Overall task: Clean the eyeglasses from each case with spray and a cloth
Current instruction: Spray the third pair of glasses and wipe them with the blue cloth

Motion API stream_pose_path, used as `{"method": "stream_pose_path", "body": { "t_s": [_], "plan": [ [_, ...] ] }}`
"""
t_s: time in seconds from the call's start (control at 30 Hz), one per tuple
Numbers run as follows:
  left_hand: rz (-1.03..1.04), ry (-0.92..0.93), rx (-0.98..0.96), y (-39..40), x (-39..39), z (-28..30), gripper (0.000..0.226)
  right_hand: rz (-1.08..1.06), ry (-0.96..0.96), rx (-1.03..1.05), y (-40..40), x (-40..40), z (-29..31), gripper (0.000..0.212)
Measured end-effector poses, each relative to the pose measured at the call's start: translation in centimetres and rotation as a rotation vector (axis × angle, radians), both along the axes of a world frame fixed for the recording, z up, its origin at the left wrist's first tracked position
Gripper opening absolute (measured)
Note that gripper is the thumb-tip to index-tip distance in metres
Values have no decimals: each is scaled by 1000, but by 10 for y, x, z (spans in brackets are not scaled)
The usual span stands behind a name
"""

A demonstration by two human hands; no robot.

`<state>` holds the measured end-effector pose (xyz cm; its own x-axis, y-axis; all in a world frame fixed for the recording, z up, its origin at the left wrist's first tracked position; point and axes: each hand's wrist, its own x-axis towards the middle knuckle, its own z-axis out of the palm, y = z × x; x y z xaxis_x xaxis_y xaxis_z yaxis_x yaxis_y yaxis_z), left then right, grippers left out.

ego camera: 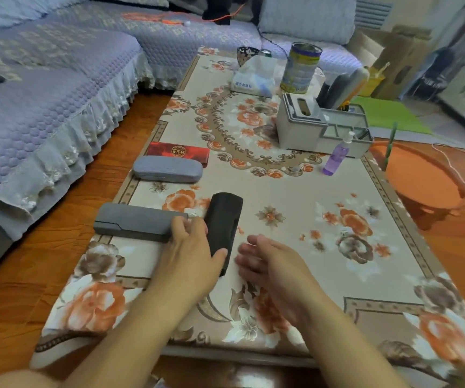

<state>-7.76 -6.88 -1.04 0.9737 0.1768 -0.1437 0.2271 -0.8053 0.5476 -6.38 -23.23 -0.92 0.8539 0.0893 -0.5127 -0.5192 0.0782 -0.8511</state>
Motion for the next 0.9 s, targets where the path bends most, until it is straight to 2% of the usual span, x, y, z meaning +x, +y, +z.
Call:
{"method": "stream_pose_path", "body": {
  "t_s": [0.3, 0.4, 0.5, 0.57, 0.63, 0.7, 0.77, 0.9],
  "plan": [
    [-33, -79, 88, -16, 0, -6, 41, 234, -52, -57, 8, -9, 5, 37],
    [-47, -66, 120, -17, -2, -7, 51, 213, -20, -40, 1, -4, 5, 27],
    [-50, -98, 160, -18, -1, -6, 57, 197, -1, -77, -3, -1, 5, 33],
    [41, -53, -86, -12, 3, 3, 45, 210, -25, -118, -5, -1, 4, 33],
    [196, 47, -520, -3, 7, 10, 32, 256, -64, -223, -7, -1, 4, 31],
    [327, 128, -833, 5, 9, 8, 38, 325, -182, -527, -12, 1, 2, 30],
    [344, 174, -921, 6, 7, 5, 47, 352, -390, -867, -17, 6, -5, 31],
    [313, 169, -939, 6, 5, -1, 51, 354, -733, -1053, 2, 16, -12, 21]
  ]
}}
